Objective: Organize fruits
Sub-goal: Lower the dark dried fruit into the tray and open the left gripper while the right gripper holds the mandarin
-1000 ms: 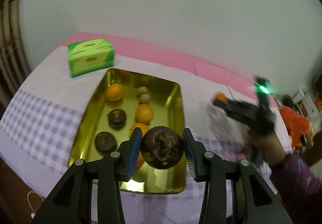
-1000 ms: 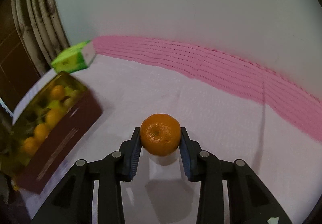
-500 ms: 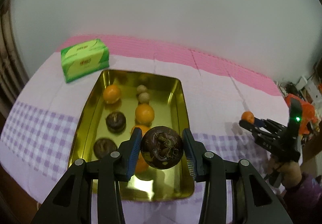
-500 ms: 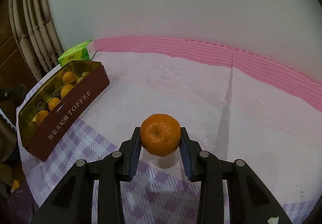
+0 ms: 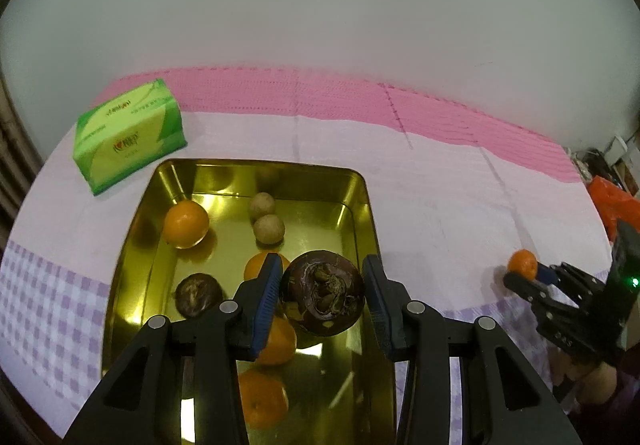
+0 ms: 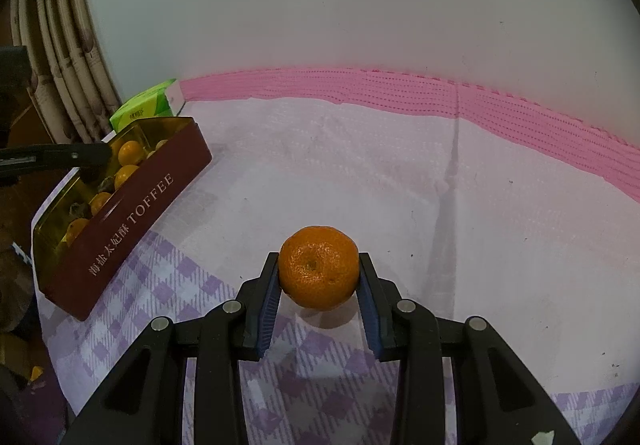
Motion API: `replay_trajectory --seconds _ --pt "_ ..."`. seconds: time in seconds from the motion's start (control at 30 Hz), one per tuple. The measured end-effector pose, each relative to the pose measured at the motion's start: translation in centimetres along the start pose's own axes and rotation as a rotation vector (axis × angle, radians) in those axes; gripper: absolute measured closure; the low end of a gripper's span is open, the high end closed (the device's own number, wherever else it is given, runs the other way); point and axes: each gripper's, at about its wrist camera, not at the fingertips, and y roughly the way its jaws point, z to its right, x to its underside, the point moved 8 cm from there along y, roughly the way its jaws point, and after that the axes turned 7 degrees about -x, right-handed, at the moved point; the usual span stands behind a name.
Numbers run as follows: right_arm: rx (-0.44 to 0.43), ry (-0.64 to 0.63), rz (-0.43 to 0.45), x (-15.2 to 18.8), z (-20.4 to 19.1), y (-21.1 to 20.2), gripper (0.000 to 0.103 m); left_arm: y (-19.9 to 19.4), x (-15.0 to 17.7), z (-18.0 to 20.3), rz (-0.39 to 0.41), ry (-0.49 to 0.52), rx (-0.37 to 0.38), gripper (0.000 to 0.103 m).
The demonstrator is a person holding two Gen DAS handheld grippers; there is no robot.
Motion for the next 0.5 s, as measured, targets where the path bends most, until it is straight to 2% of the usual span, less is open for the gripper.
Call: replay_trajectory --seconds 0.17,0.33,0.5 --pt "-0.009 0.012 -0.016 0.0 0.2 0.2 0.07 1.7 0.0 0.1 -0.02 0.01 -0.009 0.061" --pt "-0.011 0.023 -0.021 0.0 0.4 0.5 0.07 2.7 0.2 0.6 -0.05 0.011 0.013 0.06" --pt "-0.007 0.028 -0.028 0.1 0.4 0.6 0.07 1.5 -0.1 0.6 -0.009 0.015 0.006 0.059"
